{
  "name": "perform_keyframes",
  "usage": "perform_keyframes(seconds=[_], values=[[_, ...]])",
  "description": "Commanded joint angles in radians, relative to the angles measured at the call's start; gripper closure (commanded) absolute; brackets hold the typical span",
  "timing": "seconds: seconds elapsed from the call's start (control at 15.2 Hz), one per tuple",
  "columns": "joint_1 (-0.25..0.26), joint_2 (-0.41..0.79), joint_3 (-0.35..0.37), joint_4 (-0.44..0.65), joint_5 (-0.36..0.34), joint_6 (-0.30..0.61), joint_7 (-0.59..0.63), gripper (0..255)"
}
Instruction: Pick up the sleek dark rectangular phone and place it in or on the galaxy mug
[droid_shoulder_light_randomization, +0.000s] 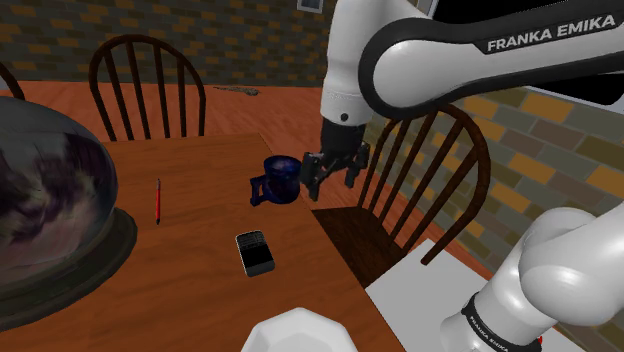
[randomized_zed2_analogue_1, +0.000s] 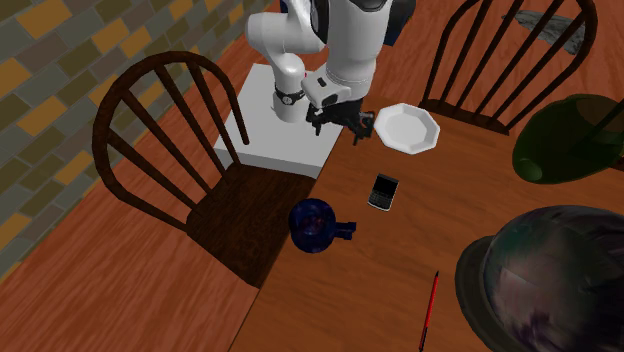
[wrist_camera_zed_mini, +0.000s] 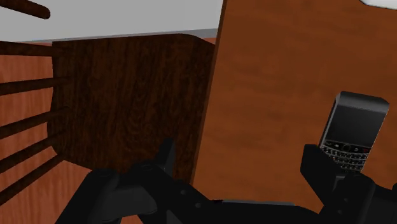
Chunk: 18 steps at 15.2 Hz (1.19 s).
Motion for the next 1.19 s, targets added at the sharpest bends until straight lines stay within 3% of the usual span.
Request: perform_keyframes(seconds=[0.0, 0.33, 0.66, 0.79, 1.12], values=[[0.001, 0.064, 0.044, 0.022, -0.008, 0.047, 0.049, 0], [-0.002, 0.234, 0.147, 0.087, -0.07, 0.152, 0.182, 0], [0.005, 0.439, 0.228, 0.185, -0.206, 0.228, 0.35, 0], [0.022, 0.528, 0.244, 0.234, -0.277, 0.246, 0.423, 0], [0.031, 0.565, 0.236, 0.212, -0.311, 0.296, 0.447, 0]])
